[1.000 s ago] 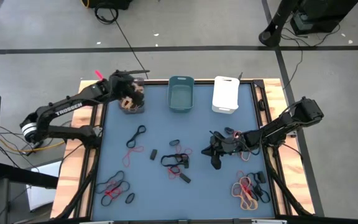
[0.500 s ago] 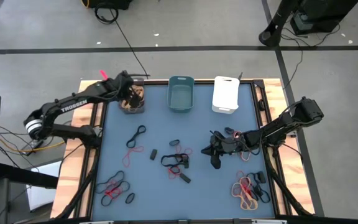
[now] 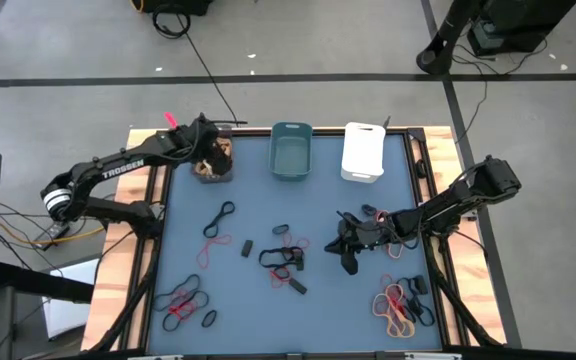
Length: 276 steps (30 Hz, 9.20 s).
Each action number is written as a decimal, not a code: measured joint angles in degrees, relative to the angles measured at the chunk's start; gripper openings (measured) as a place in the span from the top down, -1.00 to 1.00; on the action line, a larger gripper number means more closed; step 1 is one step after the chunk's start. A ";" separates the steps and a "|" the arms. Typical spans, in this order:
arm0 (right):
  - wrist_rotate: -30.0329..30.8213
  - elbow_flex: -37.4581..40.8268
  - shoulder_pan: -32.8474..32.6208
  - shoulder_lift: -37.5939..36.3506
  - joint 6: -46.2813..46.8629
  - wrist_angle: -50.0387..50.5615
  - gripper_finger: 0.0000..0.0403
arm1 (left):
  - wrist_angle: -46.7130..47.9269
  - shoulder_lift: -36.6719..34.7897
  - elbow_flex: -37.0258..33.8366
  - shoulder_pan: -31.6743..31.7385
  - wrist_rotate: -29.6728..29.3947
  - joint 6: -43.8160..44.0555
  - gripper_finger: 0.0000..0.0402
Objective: Sort rubber bands into baskets
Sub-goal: Put the yellow rubber band into the black bin
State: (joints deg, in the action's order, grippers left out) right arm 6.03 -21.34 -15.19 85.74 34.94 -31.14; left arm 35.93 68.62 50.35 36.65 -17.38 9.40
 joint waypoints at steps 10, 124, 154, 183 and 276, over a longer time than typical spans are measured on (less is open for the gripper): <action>-4.38 0.00 2.04 -8.47 5.15 19.65 0.83 | -13.27 0.30 0.02 -15.76 0.12 0.36 0.36; -1.17 -12.74 1.56 -12.98 -14.62 9.23 0.98 | -82.34 34.95 0.15 -47.42 0.09 -18.97 0.62; 16.18 -11.77 -1.92 -12.77 -2.27 33.27 0.42 | -42.25 12.23 0.17 -36.96 -10.68 -7.26 0.98; 22.32 -8.10 -4.17 -12.72 -3.48 35.23 0.46 | -19.33 4.77 0.00 0.76 -13.02 1.31 0.98; 19.85 -4.24 0.82 -12.70 0.44 31.72 0.44 | 5.37 43.93 31.19 0.87 -14.25 -18.35 0.31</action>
State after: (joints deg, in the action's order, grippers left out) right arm 25.87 -25.58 -14.37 73.03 35.38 0.58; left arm 41.30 112.55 81.54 37.52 -31.63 -8.95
